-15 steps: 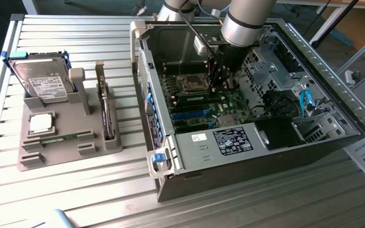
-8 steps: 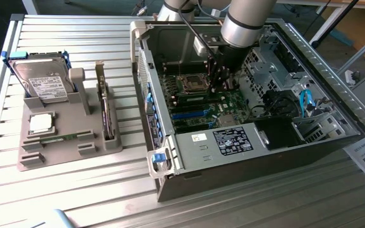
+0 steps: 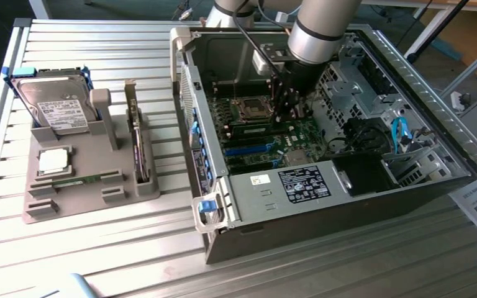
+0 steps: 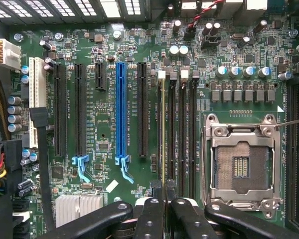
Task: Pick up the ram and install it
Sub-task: 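Insert the ram into the slot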
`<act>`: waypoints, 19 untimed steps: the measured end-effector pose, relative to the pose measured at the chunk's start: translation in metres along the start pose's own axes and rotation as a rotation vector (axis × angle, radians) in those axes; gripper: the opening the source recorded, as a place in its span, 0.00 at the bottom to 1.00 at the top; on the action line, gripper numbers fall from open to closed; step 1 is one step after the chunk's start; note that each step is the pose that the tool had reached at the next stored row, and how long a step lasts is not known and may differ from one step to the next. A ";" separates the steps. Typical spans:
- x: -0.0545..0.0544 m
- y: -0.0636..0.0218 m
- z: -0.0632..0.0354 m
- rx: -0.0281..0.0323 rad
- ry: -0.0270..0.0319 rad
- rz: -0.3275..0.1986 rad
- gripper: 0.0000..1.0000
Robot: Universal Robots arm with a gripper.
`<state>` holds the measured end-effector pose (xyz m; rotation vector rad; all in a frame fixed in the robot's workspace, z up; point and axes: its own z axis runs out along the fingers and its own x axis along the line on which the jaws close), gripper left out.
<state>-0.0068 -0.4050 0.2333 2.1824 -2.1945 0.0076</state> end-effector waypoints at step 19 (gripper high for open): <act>0.000 -0.0001 0.0035 0.0000 -0.0001 0.000 0.20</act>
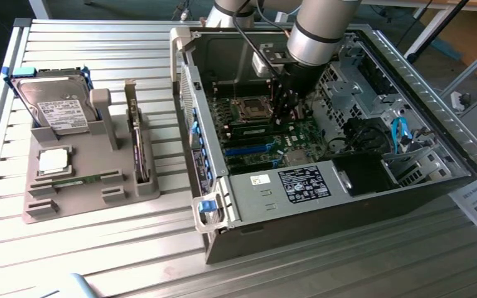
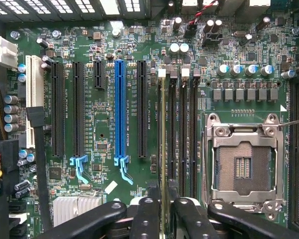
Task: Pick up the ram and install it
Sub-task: 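Insert the ram into the slot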
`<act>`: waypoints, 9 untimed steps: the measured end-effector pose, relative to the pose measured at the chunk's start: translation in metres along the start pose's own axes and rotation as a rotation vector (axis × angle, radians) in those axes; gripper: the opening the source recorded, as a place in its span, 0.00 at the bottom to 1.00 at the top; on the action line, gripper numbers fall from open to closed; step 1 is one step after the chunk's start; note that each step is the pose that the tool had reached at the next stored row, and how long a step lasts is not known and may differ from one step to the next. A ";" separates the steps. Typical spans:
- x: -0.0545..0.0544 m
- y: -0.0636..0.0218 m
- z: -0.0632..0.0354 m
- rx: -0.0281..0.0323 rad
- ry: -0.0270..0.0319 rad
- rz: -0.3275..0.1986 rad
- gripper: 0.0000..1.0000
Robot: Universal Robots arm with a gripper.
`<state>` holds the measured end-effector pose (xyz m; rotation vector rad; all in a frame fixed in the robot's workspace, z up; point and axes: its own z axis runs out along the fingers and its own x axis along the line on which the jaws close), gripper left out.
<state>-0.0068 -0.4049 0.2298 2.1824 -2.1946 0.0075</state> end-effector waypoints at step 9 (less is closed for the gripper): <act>0.000 0.0000 -0.0013 0.0000 0.0001 0.000 0.20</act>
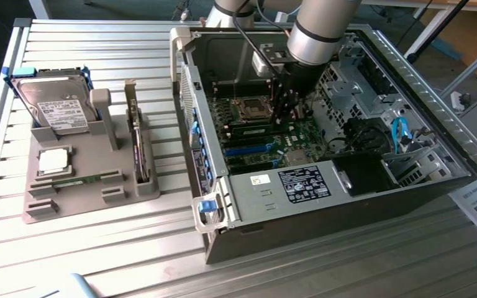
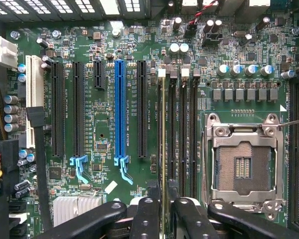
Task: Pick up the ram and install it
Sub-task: 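Insert the ram into the slot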
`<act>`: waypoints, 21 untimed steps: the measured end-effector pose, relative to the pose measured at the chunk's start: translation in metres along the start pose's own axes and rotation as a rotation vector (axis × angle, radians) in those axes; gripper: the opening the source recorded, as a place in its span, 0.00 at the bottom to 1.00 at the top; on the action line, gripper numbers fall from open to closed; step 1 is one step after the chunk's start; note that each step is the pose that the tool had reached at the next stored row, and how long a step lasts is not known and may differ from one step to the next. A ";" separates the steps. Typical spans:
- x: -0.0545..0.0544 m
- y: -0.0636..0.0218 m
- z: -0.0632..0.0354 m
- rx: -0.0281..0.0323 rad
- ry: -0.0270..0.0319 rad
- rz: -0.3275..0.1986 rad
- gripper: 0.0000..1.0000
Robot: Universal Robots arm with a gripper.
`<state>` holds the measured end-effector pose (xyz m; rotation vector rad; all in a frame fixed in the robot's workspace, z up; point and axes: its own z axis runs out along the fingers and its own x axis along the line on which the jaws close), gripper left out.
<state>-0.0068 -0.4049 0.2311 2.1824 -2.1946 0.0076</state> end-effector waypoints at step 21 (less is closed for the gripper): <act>0.002 0.0006 -0.0476 -0.0280 0.0024 -0.001 0.20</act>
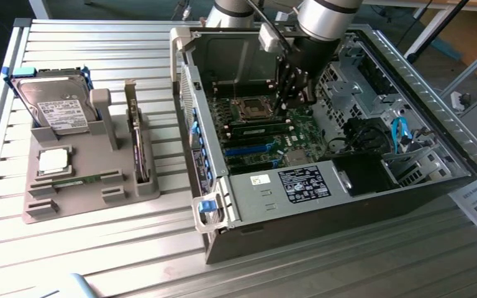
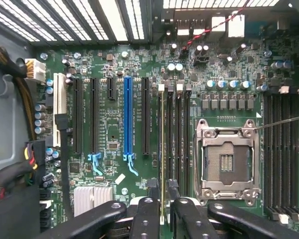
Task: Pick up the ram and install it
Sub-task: 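Insert the ram into the slot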
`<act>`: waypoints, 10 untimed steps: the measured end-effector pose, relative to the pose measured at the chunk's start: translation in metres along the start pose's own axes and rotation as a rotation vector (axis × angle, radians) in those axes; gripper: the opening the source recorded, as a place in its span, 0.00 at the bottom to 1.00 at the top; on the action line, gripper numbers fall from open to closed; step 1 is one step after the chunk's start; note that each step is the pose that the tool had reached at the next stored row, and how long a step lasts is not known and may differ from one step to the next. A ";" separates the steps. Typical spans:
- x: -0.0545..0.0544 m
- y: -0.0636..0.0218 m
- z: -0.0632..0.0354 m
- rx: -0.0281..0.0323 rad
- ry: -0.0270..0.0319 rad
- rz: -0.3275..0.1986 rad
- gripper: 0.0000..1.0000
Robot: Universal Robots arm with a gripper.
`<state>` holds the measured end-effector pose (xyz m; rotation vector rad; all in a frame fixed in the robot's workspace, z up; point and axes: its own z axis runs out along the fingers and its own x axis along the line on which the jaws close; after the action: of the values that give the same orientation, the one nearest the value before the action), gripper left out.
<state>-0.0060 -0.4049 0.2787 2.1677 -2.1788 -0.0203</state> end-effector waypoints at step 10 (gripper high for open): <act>0.001 -0.0003 -0.0239 -0.0191 0.0001 -0.001 0.20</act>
<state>-0.0043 -0.4049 0.3025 2.1585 -2.1686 -0.0410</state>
